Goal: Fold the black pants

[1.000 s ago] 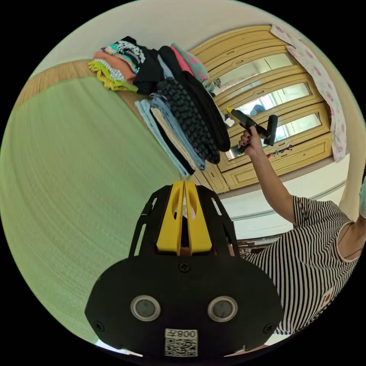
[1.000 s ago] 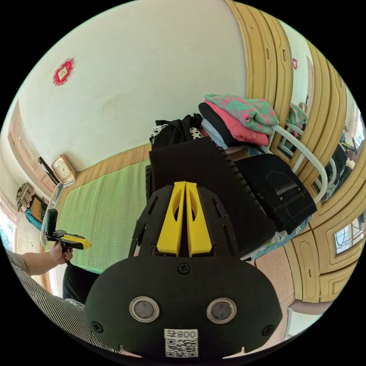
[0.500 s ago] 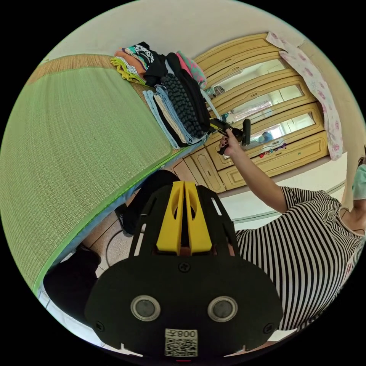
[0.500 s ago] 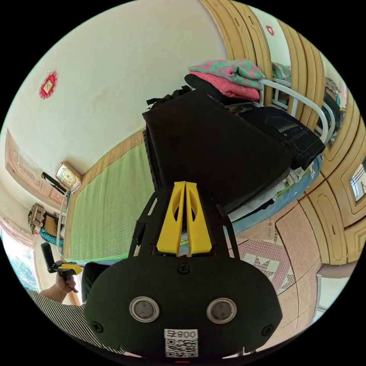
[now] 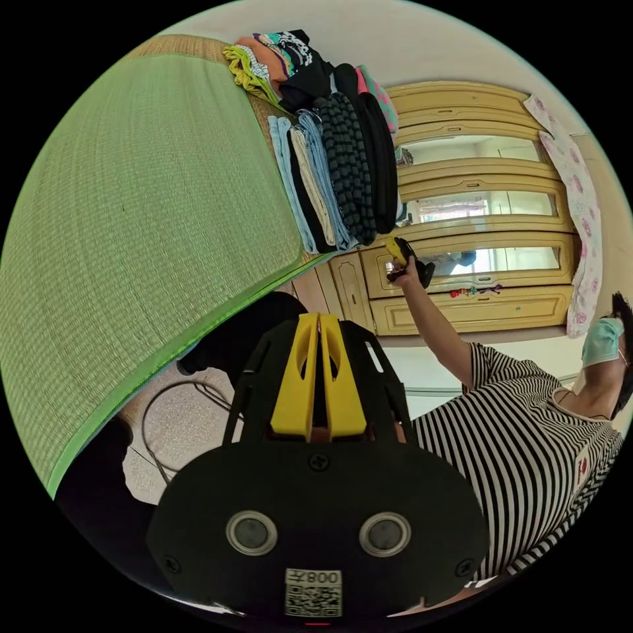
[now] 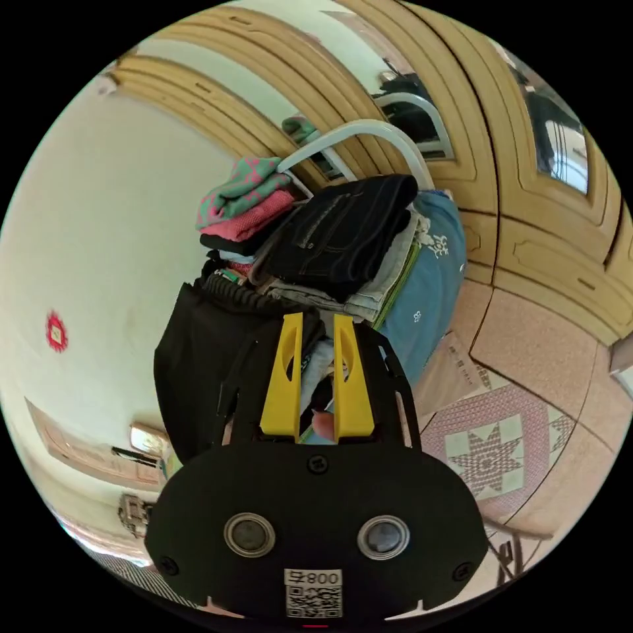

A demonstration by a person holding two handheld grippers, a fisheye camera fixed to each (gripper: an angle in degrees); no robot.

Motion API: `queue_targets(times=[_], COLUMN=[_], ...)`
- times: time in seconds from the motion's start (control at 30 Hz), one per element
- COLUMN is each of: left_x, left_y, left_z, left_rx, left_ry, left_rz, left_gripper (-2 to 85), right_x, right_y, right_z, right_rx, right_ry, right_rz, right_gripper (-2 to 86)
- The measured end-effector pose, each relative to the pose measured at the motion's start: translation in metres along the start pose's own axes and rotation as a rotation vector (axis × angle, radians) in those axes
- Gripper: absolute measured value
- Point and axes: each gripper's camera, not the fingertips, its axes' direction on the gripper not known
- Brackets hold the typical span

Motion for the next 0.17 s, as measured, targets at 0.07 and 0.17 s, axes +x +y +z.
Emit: queue_targets(times=[0.07,0.17], left_x=[-0.005,-0.013], left_y=[-0.011,-0.021], left_z=[0.015,0.033], left_rx=[-0.026,-0.059], left_ry=[0.003,-0.005], left_rz=[-0.012,-0.025], left_gripper=[0.1,0.1], right_x=[0.03,0.068], right_y=[-0.015,-0.036], right_z=[0.004,0.012], right_rx=[0.029,0.05], right_ry=[-0.057,-0.158], right_rz=[0.092,0.191], right_gripper=[9.2,11.9])
